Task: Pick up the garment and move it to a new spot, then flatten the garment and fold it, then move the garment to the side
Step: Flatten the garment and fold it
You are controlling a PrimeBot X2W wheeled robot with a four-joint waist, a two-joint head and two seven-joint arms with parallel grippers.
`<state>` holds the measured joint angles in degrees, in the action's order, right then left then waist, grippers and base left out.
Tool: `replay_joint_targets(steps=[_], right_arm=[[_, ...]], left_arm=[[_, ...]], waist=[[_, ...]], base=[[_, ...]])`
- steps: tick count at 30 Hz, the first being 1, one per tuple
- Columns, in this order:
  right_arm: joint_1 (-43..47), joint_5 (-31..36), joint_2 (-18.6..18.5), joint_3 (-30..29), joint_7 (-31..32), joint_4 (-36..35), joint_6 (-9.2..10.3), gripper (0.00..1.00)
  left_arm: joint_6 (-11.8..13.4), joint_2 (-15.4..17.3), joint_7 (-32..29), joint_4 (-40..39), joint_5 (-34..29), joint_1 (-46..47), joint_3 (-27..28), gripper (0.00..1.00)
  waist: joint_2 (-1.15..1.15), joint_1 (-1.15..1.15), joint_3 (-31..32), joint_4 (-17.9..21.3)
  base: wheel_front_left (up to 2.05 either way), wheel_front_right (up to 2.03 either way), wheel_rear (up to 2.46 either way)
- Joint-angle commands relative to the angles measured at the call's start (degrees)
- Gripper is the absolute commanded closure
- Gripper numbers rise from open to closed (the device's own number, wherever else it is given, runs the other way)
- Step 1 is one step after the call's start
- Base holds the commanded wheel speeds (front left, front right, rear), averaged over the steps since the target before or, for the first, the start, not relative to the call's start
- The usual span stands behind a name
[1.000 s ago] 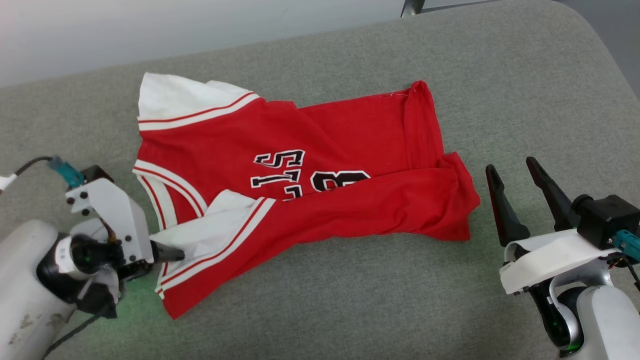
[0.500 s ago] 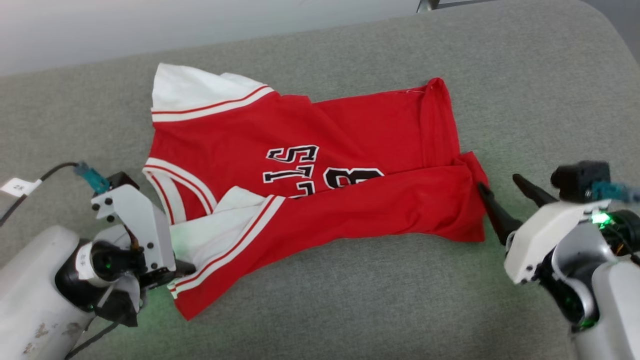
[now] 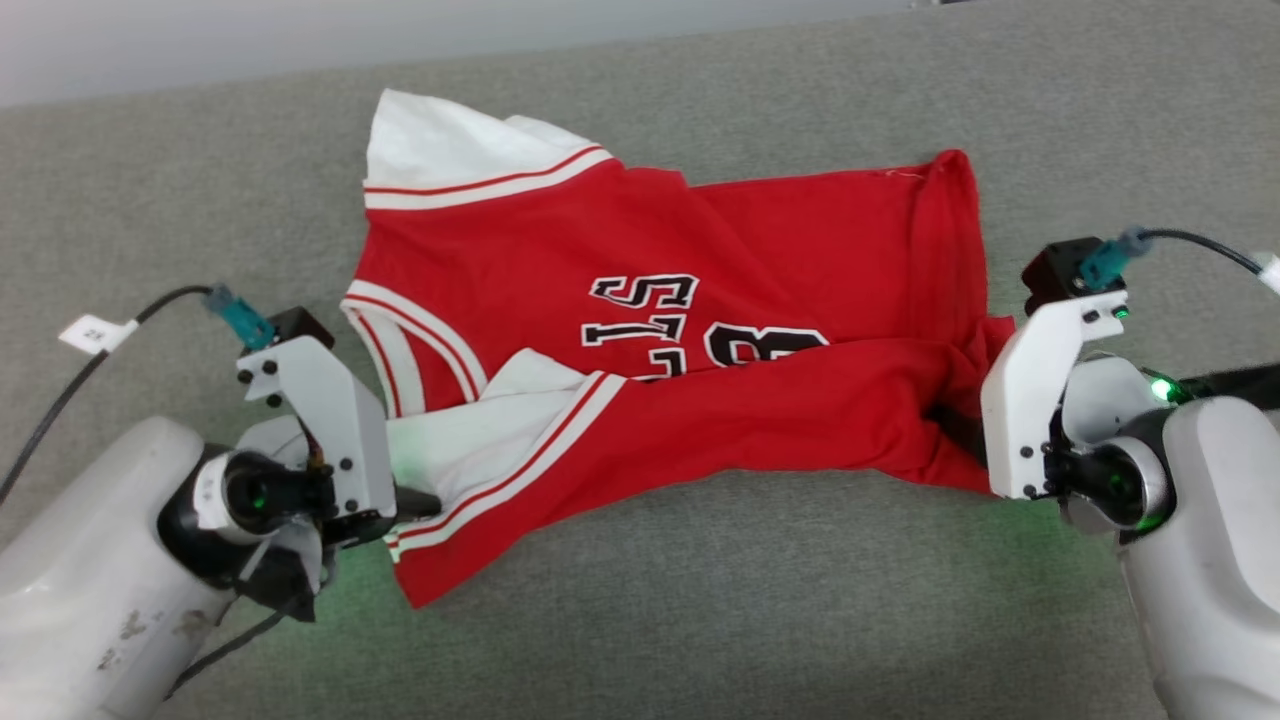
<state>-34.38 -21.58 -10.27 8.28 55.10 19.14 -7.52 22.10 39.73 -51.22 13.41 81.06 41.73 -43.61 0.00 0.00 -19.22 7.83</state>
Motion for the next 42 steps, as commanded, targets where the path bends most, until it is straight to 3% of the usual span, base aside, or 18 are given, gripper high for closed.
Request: replay_joint_targets(steps=[1,4,5,6,10,19,30,37,42], right_arm=[[-0.2,0.2,0.4,1.1,1.3,1.2,0.07,0.00],[-1.4,1.1,0.1,1.4,3.8,3.6,0.07,0.00],[-1.6,1.7,0.0,1.7,4.3,4.1,0.07,0.24],[-1.8,1.9,-0.1,1.8,4.5,4.5,0.07,1.00],[-2.0,2.3,-0.3,0.7,4.5,5.1,0.08,1.00],[-1.8,2.0,-3.6,-2.8,6.4,3.0,0.09,1.00],[3.4,-3.1,-8.2,-3.2,13.8,-3.5,0.09,1.00],[9.9,-5.6,-11.6,-4.8,19.0,-11.0,0.10,1.00],[13.0,-5.4,-11.9,-4.8,19.5,-13.5,0.10,1.00]], left_arm=[[-0.6,-1.8,0.5,1.0,-0.5,-0.3,-1.0,1.00],[-1.4,-2.8,0.6,2.1,-0.7,0.4,-1.2,1.00],[-1.6,-3.1,0.7,2.4,-0.9,0.5,-1.3,1.00],[-2.0,-3.3,0.8,2.7,-0.9,0.7,-1.4,1.00],[-3.9,-3.5,1.2,3.7,-0.8,0.5,-1.3,1.00],[-7.4,1.3,-0.2,4.6,-1.7,-0.6,-1.6,1.00],[-7.1,6.9,-2.5,0.5,-1.8,-2.9,-2.1,1.00],[-5.1,10.0,-3.6,-4.3,-1.4,-6.8,-3.0,1.00],[-4.6,10.1,-3.1,-5.9,-1.3,-8.7,-3.5,1.00]], waist=[[0.00,0.00,-0.3,-0.8],[0.00,0.00,-0.3,-1.7],[0.00,0.00,-0.3,-1.9],[0.00,0.00,-0.3,-2.1],[0.00,0.00,0.1,-2.8],[0.00,0.00,2.4,-3.4],[0.00,0.00,6.7,-3.9],[0.00,0.00,8.6,-4.4],[0.00,0.00,8.3,-4.3]], base=[[0.00,0.00,0.00],[0.00,0.00,0.00],[0.00,0.00,0.00],[0.00,0.00,0.00],[0.00,0.00,0.00],[0.00,0.00,0.00],[0.00,0.00,0.00],[0.00,0.00,0.00],[0.00,0.00,0.00]])
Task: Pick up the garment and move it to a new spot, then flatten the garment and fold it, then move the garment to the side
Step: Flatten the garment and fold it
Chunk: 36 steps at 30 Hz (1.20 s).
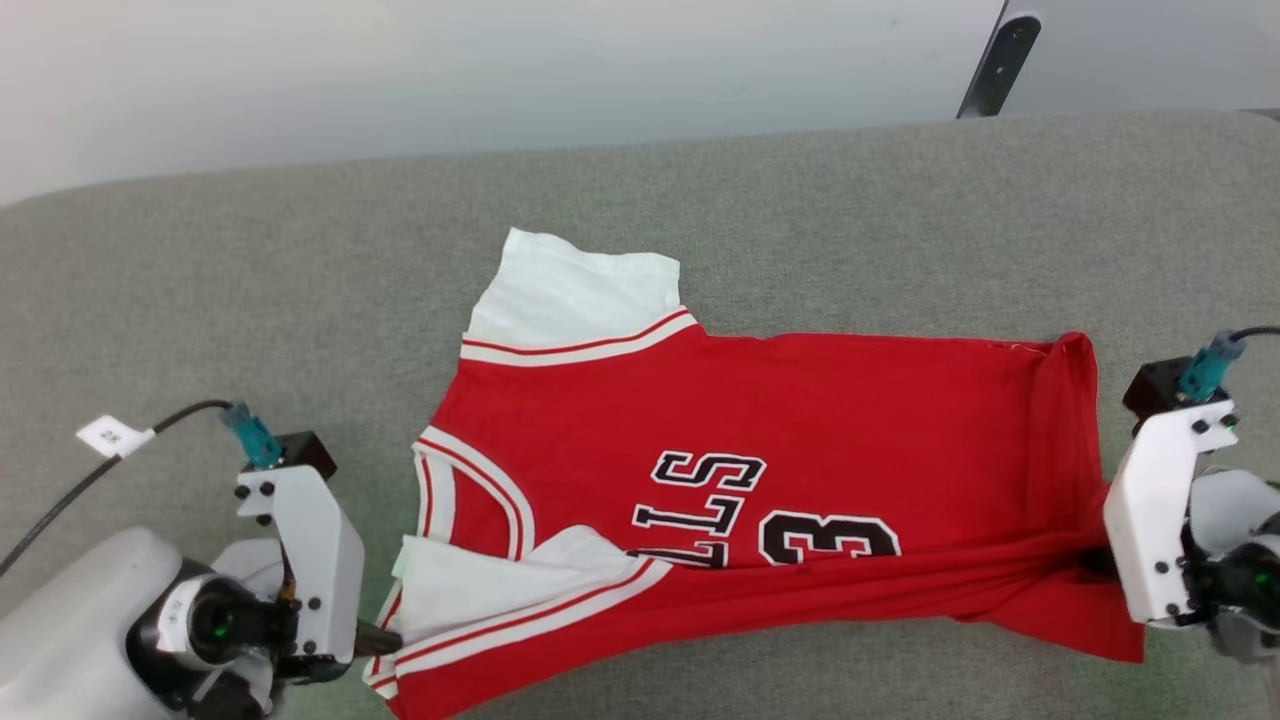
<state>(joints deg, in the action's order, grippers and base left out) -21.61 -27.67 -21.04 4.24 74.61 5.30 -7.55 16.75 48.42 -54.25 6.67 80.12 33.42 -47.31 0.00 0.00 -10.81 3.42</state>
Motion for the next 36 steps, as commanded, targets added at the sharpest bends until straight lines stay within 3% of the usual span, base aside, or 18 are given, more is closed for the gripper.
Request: replay_joint_targets(steps=[1,15,17,18,19,20,27,31,32,33,36], right_arm=[[0.5,1.0,-0.9,-0.4,-0.3,0.2,0.13,1.00],[-3.3,5.1,4.8,3.2,-5.7,9.5,0.12,1.00],[-3.5,4.6,5.3,3.5,-6.4,10.5,0.12,1.00],[-3.6,4.5,5.3,3.6,-6.6,11.0,0.12,1.00],[-3.7,4.5,5.3,3.7,-6.9,11.4,0.12,1.00],[-3.7,4.5,5.4,3.8,-7.0,11.9,0.12,1.00],[-2.8,4.3,5.7,4.0,-7.9,14.2,0.11,1.00],[-2.2,4.5,5.9,4.2,-8.1,15.4,0.11,1.00],[-2.1,4.9,5.7,4.3,-8.4,15.6,0.11,0.60],[-2.1,5.4,5.4,4.2,-9.0,15.7,0.11,0.00],[-1.8,4.9,5.2,3.9,-10.2,15.5,0.11,0.00]], left_arm=[[0.7,1.1,0.2,1.0,-0.6,-0.5,0.1,1.00],[-2.7,-8.0,2.4,13.4,-2.9,3.4,-2.1,1.00],[-2.2,-8.5,2.4,14.7,-2.9,3.9,-2.0,0.80],[-2.2,-8.4,2.0,14.9,-3.3,4.3,-2.3,0.55],[-2.1,-8.0,1.8,14.9,-3.8,4.8,-2.4,0.17],[-1.7,-7.8,1.4,14.9,-3.8,5.1,-2.3,0.00],[1.9,-5.1,-2.5,10.3,-3.7,8.1,-1.7,0.00],[3.7,-1.9,-2.4,6.3,-4.4,9.4,-0.3,0.00],[4.0,-1.3,-1.6,5.3,-4.5,9.3,0.3,0.00],[4.1,-0.8,-0.3,4.5,-4.8,8.9,0.9,0.00],[3.4,0.2,4.2,2.5,-5.3,6.9,2.4,0.00]], waist=[[0.00,0.00,-0.3,0.1],[0.00,0.00,-2.6,1.5],[0.00,0.00,-2.5,1.6],[0.00,0.00,-2.3,1.6],[0.00,0.00,-2.2,1.5],[0.00,0.00,-2.0,1.5],[0.00,0.00,-0.4,0.8],[0.00,0.00,0.9,0.5],[0.00,0.00,1.2,0.5],[0.00,0.00,1.6,0.4],[0.00,0.00,3.0,0.4]], base=[[0.00,0.00,0.00],[0.00,0.00,0.00],[0.00,0.00,0.00],[0.00,0.00,0.00],[0.00,0.00,0.00],[0.00,0.00,0.00],[0.00,0.00,0.00],[0.00,0.00,0.00],[0.00,0.00,0.00],[0.00,0.00,0.00],[0.00,0.00,0.00]])
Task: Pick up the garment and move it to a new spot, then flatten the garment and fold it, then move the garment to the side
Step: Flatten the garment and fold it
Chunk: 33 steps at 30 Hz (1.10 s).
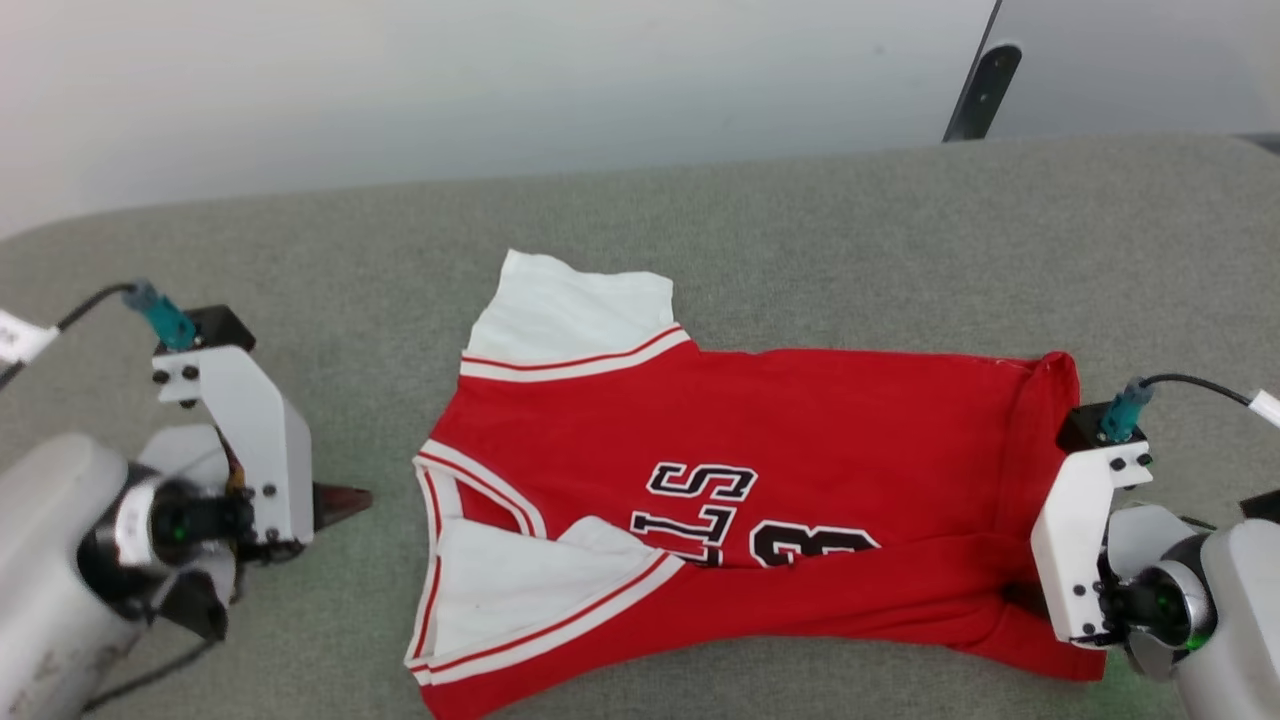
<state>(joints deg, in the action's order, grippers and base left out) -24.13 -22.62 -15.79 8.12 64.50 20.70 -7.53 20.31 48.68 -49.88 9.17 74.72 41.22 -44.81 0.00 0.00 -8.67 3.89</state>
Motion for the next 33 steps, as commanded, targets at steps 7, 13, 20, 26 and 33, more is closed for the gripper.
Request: replay_joint_targets(steps=[7,13,20,26,33], right_arm=[[4.8,0.1,-2.3,-2.6,-3.4,-4.7,0.09,0.00],[9.9,0.4,-3.3,-5.9,-10.5,-13.4,0.09,0.00],[13.5,3.8,-0.2,-7.7,-31.1,-23.1,0.09,0.00],[15.3,6.2,2.8,-6.1,-47.4,-23.5,0.09,0.00],[16.6,7.0,6.0,-3.8,-56.9,-21.4,0.09,0.00]], left_arm=[[-5.4,-0.8,12.0,-2.0,-1.4,-6.4,2.0,0.00],[-9.0,-2.8,20.3,-1.5,-2.5,-9.1,3.2,0.00],[-11.5,-3.4,25.9,-1.6,-4.5,-8.6,4.3,0.00],[-12.8,-3.3,28.3,-1.6,-6.2,-6.8,4.9,0.00],[-13.9,-3.8,27.5,-0.3,-7.6,-3.9,4.2,0.00]], waist=[[0.00,0.00,5.1,-0.4],[0.00,0.00,8.0,-0.2],[0.00,0.00,8.0,1.4],[0.00,0.00,6.7,2.8],[0.00,0.00,4.6,4.0]], base=[[0.00,0.00,0.00],[0.00,0.00,0.00],[0.00,0.00,0.00],[0.00,0.00,0.00],[0.00,0.00,0.00]])
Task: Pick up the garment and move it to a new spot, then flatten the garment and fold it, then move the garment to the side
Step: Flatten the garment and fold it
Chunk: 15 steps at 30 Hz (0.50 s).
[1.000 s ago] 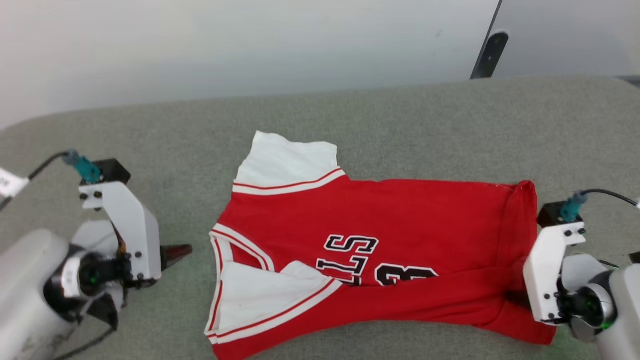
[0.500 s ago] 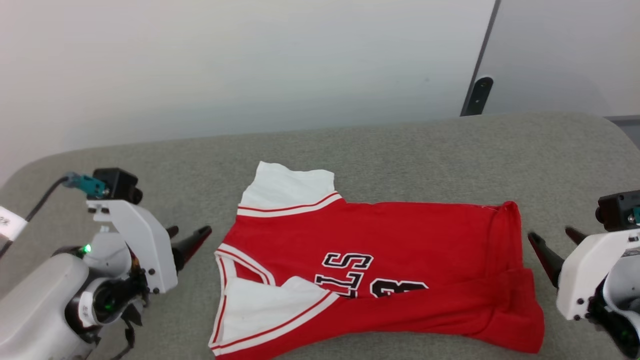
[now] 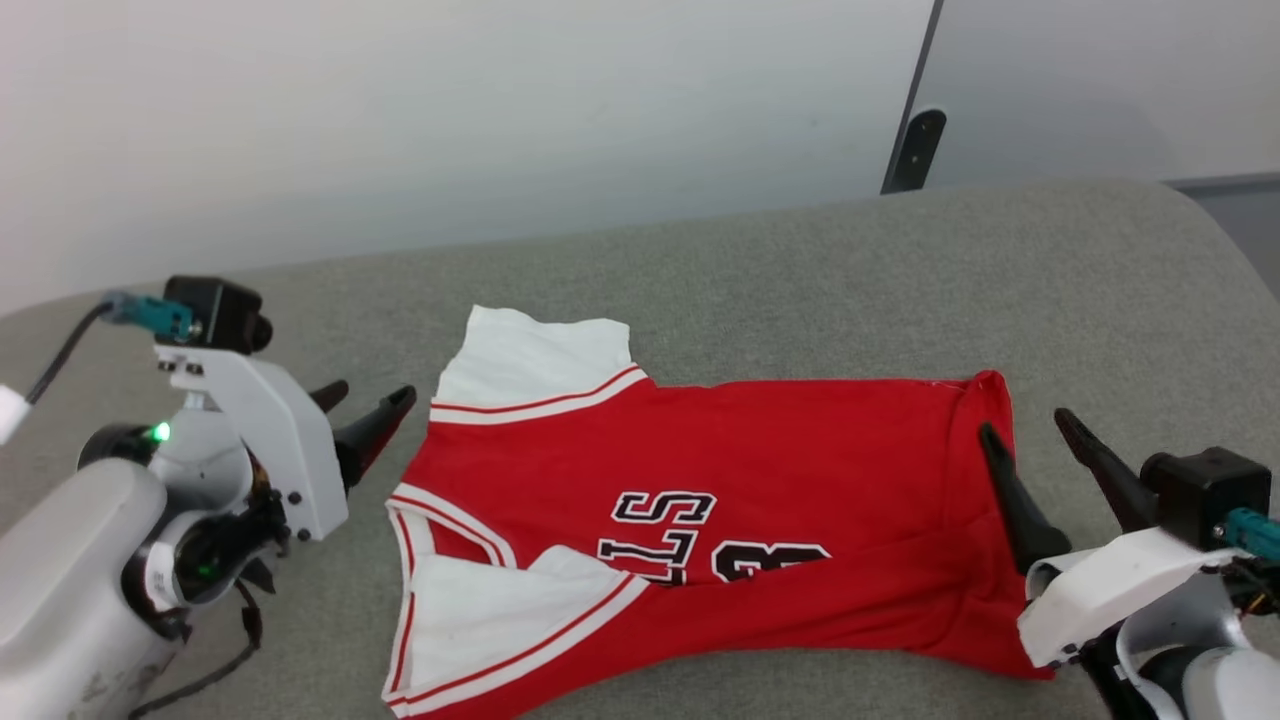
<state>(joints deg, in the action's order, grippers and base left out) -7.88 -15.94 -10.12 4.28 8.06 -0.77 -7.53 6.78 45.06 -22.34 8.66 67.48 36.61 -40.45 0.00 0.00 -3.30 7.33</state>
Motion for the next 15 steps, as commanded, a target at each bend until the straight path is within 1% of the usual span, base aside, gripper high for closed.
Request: replay_joint_targets(steps=[1,5,6,10,15], right_arm=[[0.4,0.3,0.6,0.3,-1.4,0.3,0.09,0.00],[-0.6,1.6,1.3,1.0,-5.8,0.6,0.09,0.00],[-0.6,1.6,1.3,1.0,-5.8,0.6,0.09,0.00],[-1.6,2.0,2.0,1.9,-9.8,0.8,0.09,0.00],[-2.1,1.5,2.6,2.8,-12.6,2.1,0.09,0.00]], left_arm=[[-0.6,0.0,-0.3,0.4,-0.8,1.2,-0.3,0.00],[-1.5,-0.1,-1.6,1.9,-1.6,3.9,-0.6,0.00],[-1.5,-0.1,-1.6,1.9,-1.6,3.9,-0.6,0.00],[-2.4,0.1,-2.6,3.7,-2.4,7.0,-0.5,0.00],[-4.3,-0.7,-2.5,6.9,-3.8,10.6,-0.7,0.00]], waist=[[0.00,0.00,-1.1,0.7],[0.00,0.00,-3.0,1.6],[0.00,0.00,-3.0,1.6],[0.00,0.00,-5.1,2.7],[0.00,0.00,-7.1,3.8]], base=[[0.00,0.00,0.00],[0.00,0.00,0.00],[0.00,0.00,0.00],[0.00,0.00,0.00],[0.00,0.00,0.00]])
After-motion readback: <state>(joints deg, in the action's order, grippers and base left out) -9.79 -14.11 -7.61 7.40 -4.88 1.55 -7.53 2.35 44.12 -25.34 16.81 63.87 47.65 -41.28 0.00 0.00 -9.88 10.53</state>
